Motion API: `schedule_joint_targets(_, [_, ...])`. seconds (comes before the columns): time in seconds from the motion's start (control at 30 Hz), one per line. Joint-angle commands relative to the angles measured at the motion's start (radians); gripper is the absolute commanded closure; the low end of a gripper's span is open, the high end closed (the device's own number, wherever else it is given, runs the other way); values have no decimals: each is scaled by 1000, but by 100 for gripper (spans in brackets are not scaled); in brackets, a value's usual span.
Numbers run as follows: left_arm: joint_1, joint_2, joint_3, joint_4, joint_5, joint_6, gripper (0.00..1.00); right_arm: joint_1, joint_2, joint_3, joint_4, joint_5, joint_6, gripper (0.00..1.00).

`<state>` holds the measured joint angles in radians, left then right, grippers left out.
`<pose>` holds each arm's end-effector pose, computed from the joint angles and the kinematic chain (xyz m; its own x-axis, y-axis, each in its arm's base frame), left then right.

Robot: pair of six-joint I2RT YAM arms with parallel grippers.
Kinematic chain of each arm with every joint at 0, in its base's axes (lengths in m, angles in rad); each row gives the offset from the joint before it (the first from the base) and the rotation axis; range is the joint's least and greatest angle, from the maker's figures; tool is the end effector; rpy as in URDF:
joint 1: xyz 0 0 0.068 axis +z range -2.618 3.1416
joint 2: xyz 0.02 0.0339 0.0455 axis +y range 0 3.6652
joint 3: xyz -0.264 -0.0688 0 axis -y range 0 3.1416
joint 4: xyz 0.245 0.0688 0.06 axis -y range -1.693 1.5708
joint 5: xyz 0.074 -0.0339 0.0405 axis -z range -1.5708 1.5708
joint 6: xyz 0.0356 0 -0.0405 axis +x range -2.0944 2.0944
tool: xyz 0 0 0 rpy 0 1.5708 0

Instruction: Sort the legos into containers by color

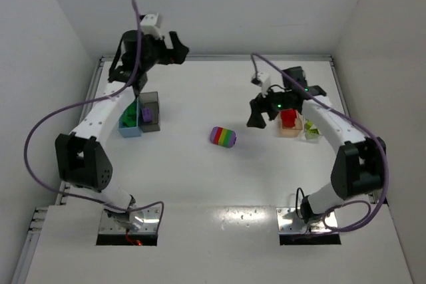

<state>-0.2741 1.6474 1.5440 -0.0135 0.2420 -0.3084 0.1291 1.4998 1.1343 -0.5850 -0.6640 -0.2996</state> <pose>0.3807 -0.1159 0.3985 -0.2563 -0.2341 -0.9378 0.4346 0.8387 -0.3281 0.3054 0.0618 0.2623 -0.6362 -0.3170 -0.7034 -0.6744 0.6712 0.3076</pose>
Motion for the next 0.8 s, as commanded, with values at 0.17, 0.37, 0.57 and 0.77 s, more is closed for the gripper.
schedule_joint_targets(0.17, [156, -261, -243, -170, 25, 48, 0, 276, 246, 176, 40, 180, -61, 14])
schedule_joint_targets(0.37, [248, -348, -306, -284, 43, 104, 0, 389, 416, 284, 25, 354, -10, 14])
schedule_joint_targets(0.57, [337, -386, -397, -284, 69, 123, 0, 454, 464, 294, 48, 434, 11, 14])
schedule_joint_targets(0.77, [380, -386, -421, -284, 128, 123, 0, 474, 496, 303, 48, 445, 11, 14])
